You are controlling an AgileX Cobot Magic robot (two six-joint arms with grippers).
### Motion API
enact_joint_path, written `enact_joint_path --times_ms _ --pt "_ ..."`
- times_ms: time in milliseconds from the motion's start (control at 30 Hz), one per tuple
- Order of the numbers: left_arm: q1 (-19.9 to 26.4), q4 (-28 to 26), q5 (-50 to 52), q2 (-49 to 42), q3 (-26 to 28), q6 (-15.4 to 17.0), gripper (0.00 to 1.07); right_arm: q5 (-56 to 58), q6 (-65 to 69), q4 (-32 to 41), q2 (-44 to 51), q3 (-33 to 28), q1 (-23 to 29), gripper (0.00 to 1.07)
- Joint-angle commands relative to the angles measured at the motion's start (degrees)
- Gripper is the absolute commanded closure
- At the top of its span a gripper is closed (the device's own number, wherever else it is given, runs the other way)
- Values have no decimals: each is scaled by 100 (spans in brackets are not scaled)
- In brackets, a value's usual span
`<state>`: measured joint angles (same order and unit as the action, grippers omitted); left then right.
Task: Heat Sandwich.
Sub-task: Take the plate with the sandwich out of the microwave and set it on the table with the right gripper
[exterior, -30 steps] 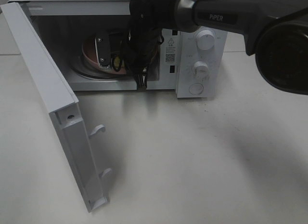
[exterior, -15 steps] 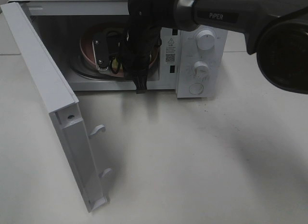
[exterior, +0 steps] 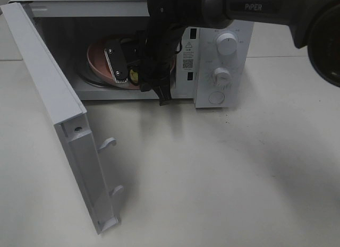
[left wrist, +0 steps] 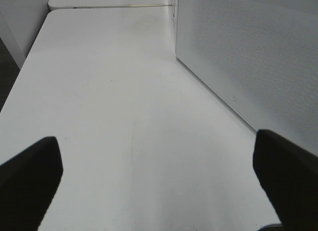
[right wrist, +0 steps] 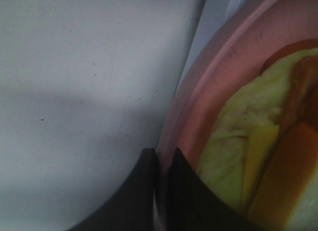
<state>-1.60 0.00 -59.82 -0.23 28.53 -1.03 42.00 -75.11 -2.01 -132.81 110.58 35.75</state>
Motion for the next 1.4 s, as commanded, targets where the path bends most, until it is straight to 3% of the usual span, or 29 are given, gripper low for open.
enact_joint_path --times_ms 33,400,767,1400 --pt "34 -46 86 -155 -17 6 5 -229 -315 0 281 -166 -29 107" --pt "34 -46 86 -155 -17 6 5 -561 -1020 201 831 -1008 -29 107" --pt "34 -46 86 -155 -17 6 5 -854 -2143 573 1667 -2366 40 107" --pt "34 -46 86 -155 -17 6 5 -1014 -2240 441 2899 -4034 269 107"
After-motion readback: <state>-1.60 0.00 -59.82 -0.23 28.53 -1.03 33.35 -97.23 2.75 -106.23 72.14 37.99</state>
